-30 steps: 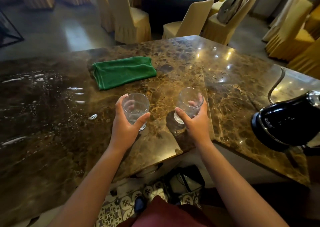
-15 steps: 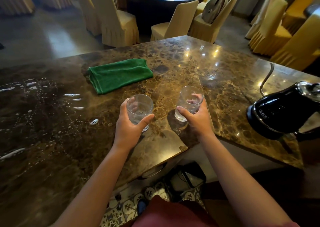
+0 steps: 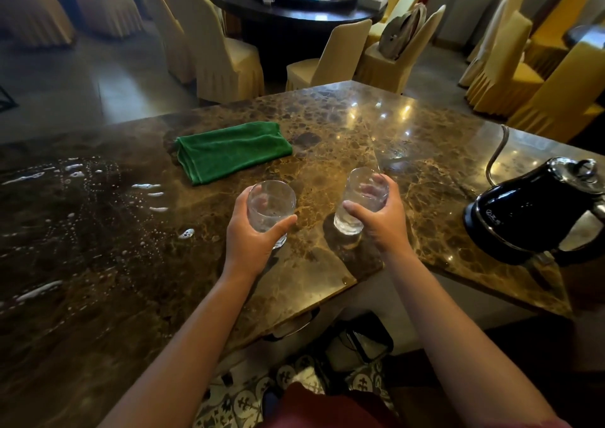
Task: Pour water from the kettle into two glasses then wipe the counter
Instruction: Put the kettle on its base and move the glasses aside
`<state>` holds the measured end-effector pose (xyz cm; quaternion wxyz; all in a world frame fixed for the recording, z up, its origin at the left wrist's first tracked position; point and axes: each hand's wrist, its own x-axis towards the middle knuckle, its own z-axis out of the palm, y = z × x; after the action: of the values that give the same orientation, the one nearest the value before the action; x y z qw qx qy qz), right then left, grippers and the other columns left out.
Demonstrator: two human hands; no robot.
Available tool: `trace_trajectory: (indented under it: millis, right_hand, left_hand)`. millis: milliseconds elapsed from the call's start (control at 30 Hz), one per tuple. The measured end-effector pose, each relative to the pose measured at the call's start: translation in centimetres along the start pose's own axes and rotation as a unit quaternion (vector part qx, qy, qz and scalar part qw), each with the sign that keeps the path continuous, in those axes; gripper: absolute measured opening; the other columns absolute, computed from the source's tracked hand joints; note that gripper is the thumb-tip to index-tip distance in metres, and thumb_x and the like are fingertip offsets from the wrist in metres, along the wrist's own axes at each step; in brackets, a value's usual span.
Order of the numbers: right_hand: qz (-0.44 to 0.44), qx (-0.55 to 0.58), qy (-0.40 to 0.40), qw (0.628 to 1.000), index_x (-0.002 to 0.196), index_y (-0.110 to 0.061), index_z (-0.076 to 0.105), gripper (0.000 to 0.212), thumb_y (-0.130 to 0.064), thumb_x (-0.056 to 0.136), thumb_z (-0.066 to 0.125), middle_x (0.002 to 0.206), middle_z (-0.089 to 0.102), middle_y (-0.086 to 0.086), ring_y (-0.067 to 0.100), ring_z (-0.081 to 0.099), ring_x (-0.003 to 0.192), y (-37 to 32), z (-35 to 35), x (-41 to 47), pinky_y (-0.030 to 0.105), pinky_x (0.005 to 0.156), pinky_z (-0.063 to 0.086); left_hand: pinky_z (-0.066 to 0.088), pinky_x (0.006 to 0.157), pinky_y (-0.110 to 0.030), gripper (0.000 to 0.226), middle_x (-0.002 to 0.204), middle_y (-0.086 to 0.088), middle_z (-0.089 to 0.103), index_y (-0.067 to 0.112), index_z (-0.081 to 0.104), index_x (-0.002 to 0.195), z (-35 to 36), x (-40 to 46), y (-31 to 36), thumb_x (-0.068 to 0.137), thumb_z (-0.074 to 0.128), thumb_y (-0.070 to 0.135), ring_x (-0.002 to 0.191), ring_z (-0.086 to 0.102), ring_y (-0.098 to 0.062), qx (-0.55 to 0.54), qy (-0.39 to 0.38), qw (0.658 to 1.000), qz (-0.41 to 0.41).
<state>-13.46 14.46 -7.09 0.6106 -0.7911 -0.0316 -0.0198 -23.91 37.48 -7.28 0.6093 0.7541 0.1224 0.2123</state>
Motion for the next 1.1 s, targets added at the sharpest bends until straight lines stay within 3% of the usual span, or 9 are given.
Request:
trace_trajectory:
  millis: [67,133,233,333,467,633,833,1000,1100]
  right_hand:
    - [-0.003,0.011,0.010,1.000,0.144,-0.025,0.050,0.083,-0.021,0.074,0.096,0.124,0.069,-0.002,-0.005,0.068,0.102,-0.2,-0.2,-0.4,0.019,0.088,0.053]
    - [-0.008,0.017,0.017,1.000,0.143,-0.024,0.051,0.082,-0.020,0.075,0.096,0.124,0.069,-0.002,-0.004,0.068,0.104,-0.5,-0.5,-0.8,0.014,0.086,0.052]
    - [-0.026,0.028,0.023,0.999,0.144,-0.025,0.051,0.084,-0.022,0.073,0.097,0.125,0.069,-0.002,0.009,0.070,0.112,-1.4,-1.1,-1.3,0.030,0.095,0.057]
    - [-0.039,0.028,0.025,0.999,0.144,-0.028,0.052,0.089,-0.033,0.068,0.098,0.124,0.071,-0.003,0.012,0.071,0.113,-2.3,-1.7,-1.2,0.045,0.102,0.058]
    - [-0.041,0.025,0.037,0.998,0.141,-0.032,0.054,0.091,-0.048,0.062,0.097,0.122,0.073,-0.004,0.014,0.071,0.114,-3.2,-2.5,-0.8,0.054,0.104,0.056]
    - [-0.048,0.022,0.042,0.998,0.141,-0.030,0.054,0.091,-0.049,0.062,0.096,0.122,0.073,-0.005,0.009,0.071,0.113,-3.6,-3.1,0.0,0.051,0.105,0.055]
    - [-0.050,0.021,0.048,0.997,0.142,-0.025,0.054,0.092,-0.046,0.062,0.096,0.124,0.072,-0.006,0.006,0.071,0.112,-3.9,-3.6,1.9,0.047,0.104,0.057]
    - [-0.053,0.007,0.051,0.997,0.143,-0.026,0.054,0.087,-0.036,0.068,0.098,0.123,0.071,-0.009,0.003,0.071,0.110,-3.5,-4.3,4.5,0.048,0.105,0.056]
    - [-0.051,0.000,0.049,0.997,0.144,-0.025,0.053,0.087,-0.030,0.071,0.098,0.124,0.070,-0.010,-0.001,0.070,0.108,-3.3,-4.8,6.7,0.041,0.104,0.056]
  left_hand:
    - [0.050,0.096,-0.014,0.081,0.126,0.005,0.064,0.024,0.050,0.140,0.2,0.1,0.4,0.071,0.088,0.042,0.120,0.060,0.000,-0.009,0.006,1.000,0.008]
    - [0.051,0.096,-0.016,0.081,0.124,0.004,0.066,0.022,0.051,0.139,0.3,0.5,0.7,0.071,0.089,0.044,0.117,0.063,-0.003,-0.009,-0.003,1.000,0.017]
    - [0.052,0.096,-0.019,0.085,0.120,0.004,0.067,0.019,0.052,0.140,0.8,1.4,1.2,0.069,0.089,0.046,0.114,0.065,-0.007,0.002,-0.026,0.999,0.036]
    - [0.054,0.096,-0.020,0.086,0.118,0.004,0.068,0.016,0.052,0.141,1.5,2.2,1.7,0.069,0.089,0.045,0.112,0.066,-0.006,-0.001,-0.039,0.998,0.048]
    - [0.057,0.098,-0.034,0.088,0.115,0.005,0.069,0.017,0.052,0.140,2.4,3.3,2.4,0.068,0.089,0.051,0.110,0.068,-0.009,0.000,-0.042,0.997,0.058]
    - [0.058,0.098,-0.039,0.095,0.113,0.005,0.070,0.015,0.053,0.137,3.7,5.1,3.1,0.063,0.088,0.063,0.106,0.069,-0.007,0.011,-0.043,0.996,0.072]
    - [0.057,0.095,-0.031,0.090,0.113,0.005,0.070,0.017,0.053,0.135,5.5,7.5,3.7,0.064,0.088,0.060,0.105,0.069,-0.005,0.033,-0.053,0.995,0.083]
    - [0.056,0.099,-0.039,0.092,0.114,0.005,0.069,0.016,0.053,0.135,7.4,10.0,3.3,0.063,0.090,0.059,0.107,0.068,-0.008,0.035,-0.042,0.995,0.080]
    - [0.055,0.101,-0.040,0.093,0.114,0.005,0.068,0.017,0.052,0.135,9.0,12.0,3.0,0.063,0.088,0.064,0.109,0.067,-0.008,0.041,-0.037,0.995,0.081]
